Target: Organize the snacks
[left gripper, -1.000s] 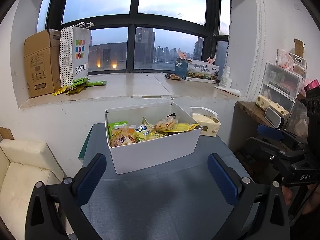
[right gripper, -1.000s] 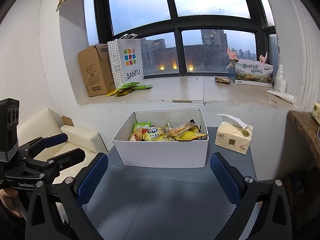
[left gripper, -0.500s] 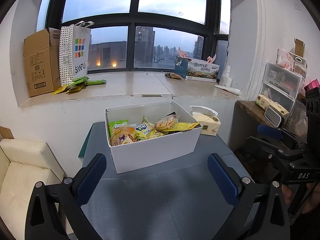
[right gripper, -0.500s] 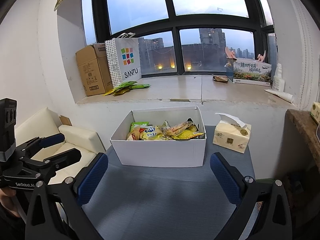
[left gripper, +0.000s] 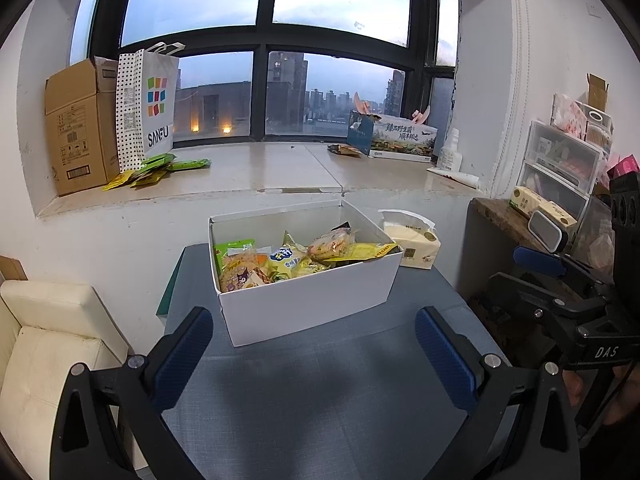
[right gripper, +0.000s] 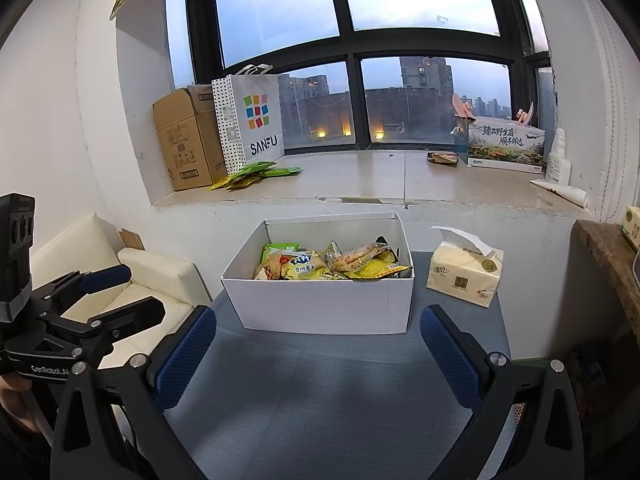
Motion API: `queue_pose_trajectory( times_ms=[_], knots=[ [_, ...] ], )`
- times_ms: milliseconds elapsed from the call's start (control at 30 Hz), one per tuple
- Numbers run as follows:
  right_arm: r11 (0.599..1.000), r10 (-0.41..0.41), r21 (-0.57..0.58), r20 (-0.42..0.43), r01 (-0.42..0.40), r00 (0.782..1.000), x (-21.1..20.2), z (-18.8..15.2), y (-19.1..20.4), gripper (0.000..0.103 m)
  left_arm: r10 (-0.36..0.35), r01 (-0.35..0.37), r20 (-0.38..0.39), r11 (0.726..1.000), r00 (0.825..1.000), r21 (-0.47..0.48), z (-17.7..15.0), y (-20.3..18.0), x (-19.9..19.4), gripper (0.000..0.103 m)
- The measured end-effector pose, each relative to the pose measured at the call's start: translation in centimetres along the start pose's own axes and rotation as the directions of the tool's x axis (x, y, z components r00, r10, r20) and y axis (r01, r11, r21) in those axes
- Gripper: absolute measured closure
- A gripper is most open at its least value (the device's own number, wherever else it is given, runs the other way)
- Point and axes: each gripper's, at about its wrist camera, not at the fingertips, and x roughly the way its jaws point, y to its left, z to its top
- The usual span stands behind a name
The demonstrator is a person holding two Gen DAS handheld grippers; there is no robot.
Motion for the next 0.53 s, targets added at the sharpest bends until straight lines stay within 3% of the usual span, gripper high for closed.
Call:
queue_pose_trajectory(
  times_ms=[533],
  knots=[
    [1.0, 0.006, -0.004, -0.001, -0.006, 1.0, 0.15, -0.2, -0.2, 0.0, 0.003, -0.003, -0.003, 1.0, 1.0, 0.007, -0.03, -0.1, 0.07, 0.0]
  ],
)
